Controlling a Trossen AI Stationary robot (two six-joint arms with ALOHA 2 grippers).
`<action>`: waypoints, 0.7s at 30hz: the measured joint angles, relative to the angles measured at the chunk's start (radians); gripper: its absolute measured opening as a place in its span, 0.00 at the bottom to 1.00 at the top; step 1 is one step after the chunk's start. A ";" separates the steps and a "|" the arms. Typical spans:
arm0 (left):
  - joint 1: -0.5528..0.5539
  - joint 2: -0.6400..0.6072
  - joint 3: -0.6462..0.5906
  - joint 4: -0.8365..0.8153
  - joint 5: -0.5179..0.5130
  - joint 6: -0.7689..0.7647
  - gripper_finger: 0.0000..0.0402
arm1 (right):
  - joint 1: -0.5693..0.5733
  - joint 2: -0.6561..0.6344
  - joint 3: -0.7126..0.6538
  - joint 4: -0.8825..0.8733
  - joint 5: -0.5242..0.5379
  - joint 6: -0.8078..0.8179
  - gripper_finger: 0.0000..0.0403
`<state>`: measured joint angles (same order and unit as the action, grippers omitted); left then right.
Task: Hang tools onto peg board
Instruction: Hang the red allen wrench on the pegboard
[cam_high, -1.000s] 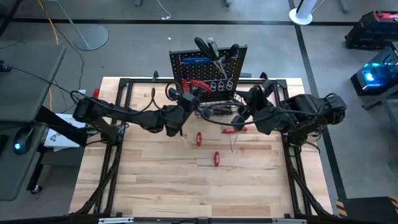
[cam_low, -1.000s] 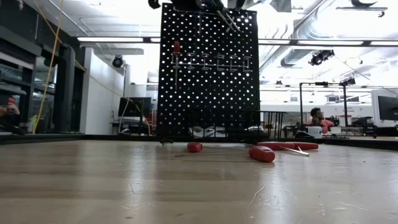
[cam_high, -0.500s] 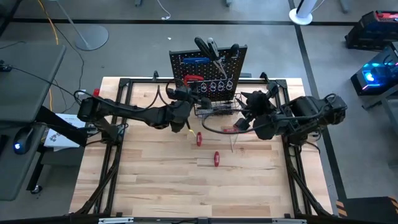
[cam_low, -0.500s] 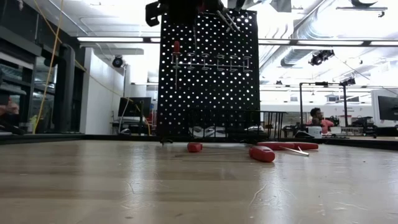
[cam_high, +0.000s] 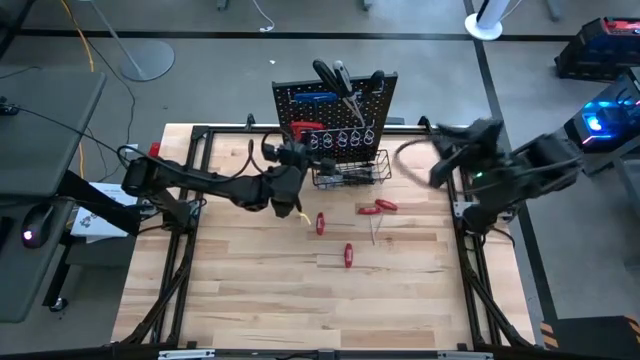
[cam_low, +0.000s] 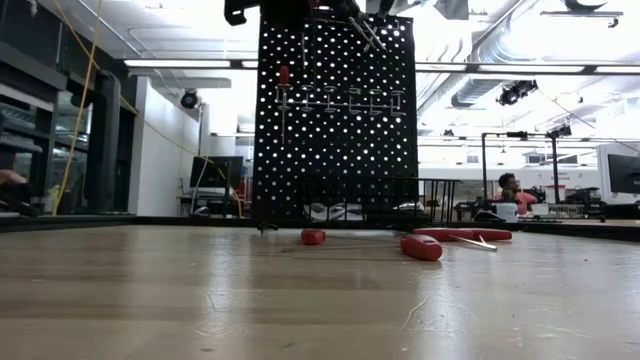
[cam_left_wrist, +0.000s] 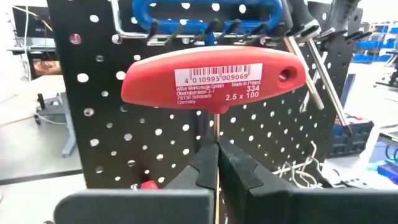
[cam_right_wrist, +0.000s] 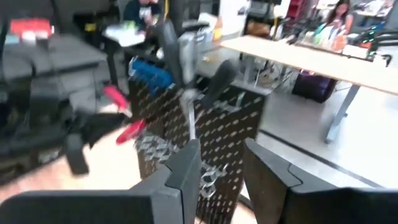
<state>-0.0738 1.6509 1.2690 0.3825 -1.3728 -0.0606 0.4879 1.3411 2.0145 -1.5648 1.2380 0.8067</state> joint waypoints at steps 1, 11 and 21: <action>0.000 0.001 0.000 0.009 0.005 0.011 0.00 | 0.004 -0.015 0.000 -0.003 0.019 0.001 0.27; 0.040 0.014 0.000 0.016 -0.042 -0.028 0.00 | 0.006 -0.059 0.000 -0.006 0.074 -0.034 0.27; 0.042 0.042 0.000 0.088 -0.029 -0.017 0.00 | 0.005 -0.052 0.000 -0.006 0.086 -0.100 0.27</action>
<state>-0.0316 1.6932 1.2690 0.4706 -1.4017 -0.0772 0.4927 1.2892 2.0144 -1.5711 1.3244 0.7063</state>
